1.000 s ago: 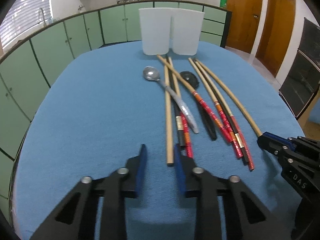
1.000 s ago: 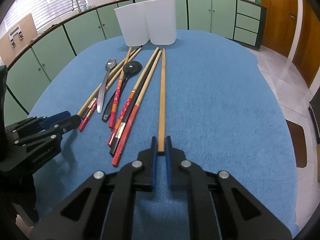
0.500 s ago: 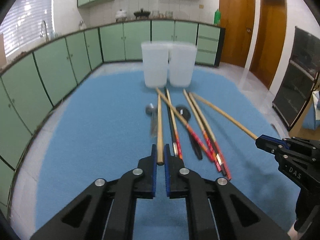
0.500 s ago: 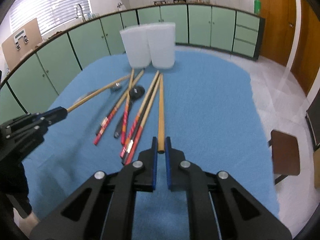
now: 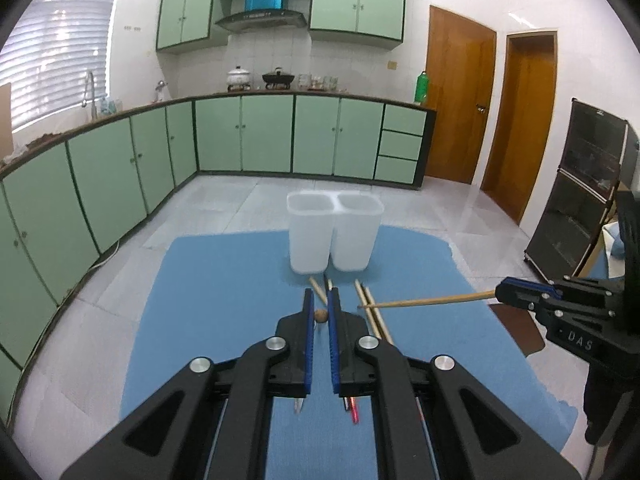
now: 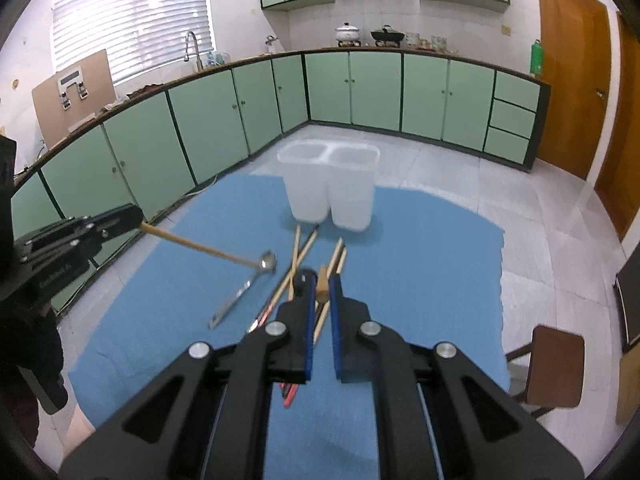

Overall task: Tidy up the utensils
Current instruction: 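Lift both chopsticks and lower them into the white holder compartments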

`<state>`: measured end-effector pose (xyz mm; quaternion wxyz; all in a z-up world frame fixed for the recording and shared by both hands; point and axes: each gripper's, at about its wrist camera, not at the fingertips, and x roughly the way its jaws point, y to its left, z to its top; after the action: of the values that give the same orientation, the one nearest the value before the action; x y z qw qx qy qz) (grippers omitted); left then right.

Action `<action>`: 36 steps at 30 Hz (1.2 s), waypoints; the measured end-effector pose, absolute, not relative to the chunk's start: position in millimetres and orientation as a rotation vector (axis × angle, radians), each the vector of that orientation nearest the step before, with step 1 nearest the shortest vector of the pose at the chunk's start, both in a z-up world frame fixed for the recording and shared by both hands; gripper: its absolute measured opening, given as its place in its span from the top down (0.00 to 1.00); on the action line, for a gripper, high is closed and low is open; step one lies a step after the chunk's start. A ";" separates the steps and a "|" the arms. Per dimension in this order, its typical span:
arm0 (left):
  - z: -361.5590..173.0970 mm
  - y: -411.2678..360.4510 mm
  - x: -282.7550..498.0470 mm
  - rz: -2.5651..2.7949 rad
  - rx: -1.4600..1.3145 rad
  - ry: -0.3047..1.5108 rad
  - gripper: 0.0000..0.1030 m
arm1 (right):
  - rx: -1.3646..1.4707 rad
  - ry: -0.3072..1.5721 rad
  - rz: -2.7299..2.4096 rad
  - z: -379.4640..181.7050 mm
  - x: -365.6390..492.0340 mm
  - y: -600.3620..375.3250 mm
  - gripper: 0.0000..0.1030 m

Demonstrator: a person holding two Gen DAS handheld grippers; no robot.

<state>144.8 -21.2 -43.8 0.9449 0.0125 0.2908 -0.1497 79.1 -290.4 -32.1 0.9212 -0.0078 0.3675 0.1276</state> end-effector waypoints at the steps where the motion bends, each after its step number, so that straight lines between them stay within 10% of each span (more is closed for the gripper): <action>1: -38.5 -21.9 149.1 -0.311 0.027 0.586 0.94 | -0.021 0.751 0.266 -24.7 84.7 -290.6 0.94; 22: 103.2 -25.2 237.4 -0.338 -0.052 0.326 0.94 | -0.117 0.691 0.291 102.6 187.5 -312.5 0.94; 36: 46.7 -64.8 342.4 -0.301 -0.033 0.495 0.93 | -0.148 0.876 0.280 41.4 279.7 -276.9 0.92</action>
<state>342.4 -64.8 46.7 0.9582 -0.0165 0.2440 -0.1486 279.7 -276.9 41.4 0.8935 -0.0716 0.4223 0.1349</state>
